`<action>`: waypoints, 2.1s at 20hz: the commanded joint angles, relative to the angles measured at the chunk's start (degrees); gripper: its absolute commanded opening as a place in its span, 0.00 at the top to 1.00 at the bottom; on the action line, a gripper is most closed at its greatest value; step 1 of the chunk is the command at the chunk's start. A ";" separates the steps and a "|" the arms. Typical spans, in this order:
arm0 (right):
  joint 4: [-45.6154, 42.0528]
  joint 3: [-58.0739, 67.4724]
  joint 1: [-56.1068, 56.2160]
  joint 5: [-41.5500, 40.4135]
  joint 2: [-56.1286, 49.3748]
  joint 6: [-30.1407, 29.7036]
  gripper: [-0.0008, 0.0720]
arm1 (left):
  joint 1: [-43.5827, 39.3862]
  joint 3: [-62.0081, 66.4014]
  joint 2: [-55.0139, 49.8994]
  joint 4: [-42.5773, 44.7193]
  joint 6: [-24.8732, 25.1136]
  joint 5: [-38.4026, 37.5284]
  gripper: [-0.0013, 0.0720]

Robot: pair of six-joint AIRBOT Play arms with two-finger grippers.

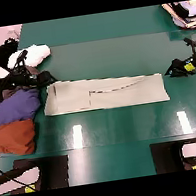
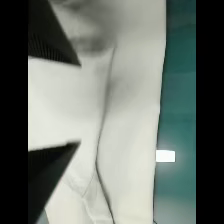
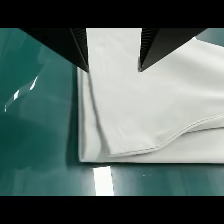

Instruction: Fold the shirts.

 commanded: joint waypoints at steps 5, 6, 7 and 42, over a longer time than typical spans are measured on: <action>1.20 0.20 -6.45 5.27 -2.03 -4.28 0.18 | 0.00 1.97 -0.70 1.73 -0.02 -2.34 0.37; 1.25 -1.57 -6.80 4.85 -2.29 -4.96 0.19 | 0.00 1.95 -0.70 1.49 0.07 -3.56 0.75; 1.20 -3.69 -6.78 4.15 -2.78 -5.79 0.19 | 0.00 1.95 -0.70 1.18 0.09 -4.48 0.94; 25.07 19.69 27.21 -0.15 9.75 -1.03 0.97 | -33.16 32.79 -33.62 -6.03 -3.43 1.16 0.96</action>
